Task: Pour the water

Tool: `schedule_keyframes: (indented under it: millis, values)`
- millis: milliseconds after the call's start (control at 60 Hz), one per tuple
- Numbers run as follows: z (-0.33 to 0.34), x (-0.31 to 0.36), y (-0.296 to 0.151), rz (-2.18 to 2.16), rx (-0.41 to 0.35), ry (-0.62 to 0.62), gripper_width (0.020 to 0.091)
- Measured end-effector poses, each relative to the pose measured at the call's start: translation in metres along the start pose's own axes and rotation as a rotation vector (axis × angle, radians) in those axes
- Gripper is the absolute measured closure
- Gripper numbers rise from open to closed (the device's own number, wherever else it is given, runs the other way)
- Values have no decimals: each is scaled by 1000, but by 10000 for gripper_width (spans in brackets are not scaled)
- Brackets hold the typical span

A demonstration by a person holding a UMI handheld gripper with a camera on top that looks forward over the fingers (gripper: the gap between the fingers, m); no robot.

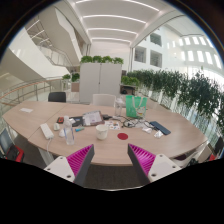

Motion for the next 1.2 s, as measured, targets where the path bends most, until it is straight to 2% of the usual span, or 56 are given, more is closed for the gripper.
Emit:
schedule_keyframes:
  millis: [100,300,417,533,700,817,1117,1150,1167,1200]
  values:
    - [-9,-2,0,-1,-23,13,325]
    - [-35,35,18,0,-78,-8,324]
    - [-68,77,43,36,-101,-81,326]
    - [-107,135,59,-9,-94,-172,324]
    - [-180,217,45,-25,-153,-263,325]
    - [-239,251,22,-12,-191,-240,324]
    - [-365,289,-17,-43,-227,-201,331]
    - [-376,291,-19,-46,-222,-213,370]
    - [-380,294,-19,-46,-217,-220,423]
    - [-388,296,-17,-41,-195,-214,630]
Point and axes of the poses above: the point between the fingertips, and its own axes, seen from behind it with the camera up: x to the left, y down, z backward, against the way the camera looks, the point moved 10 cm from there along z, backward, against the way the camera looks, and after that the axes turned 13 degrees about z, right-handed, at the moved point
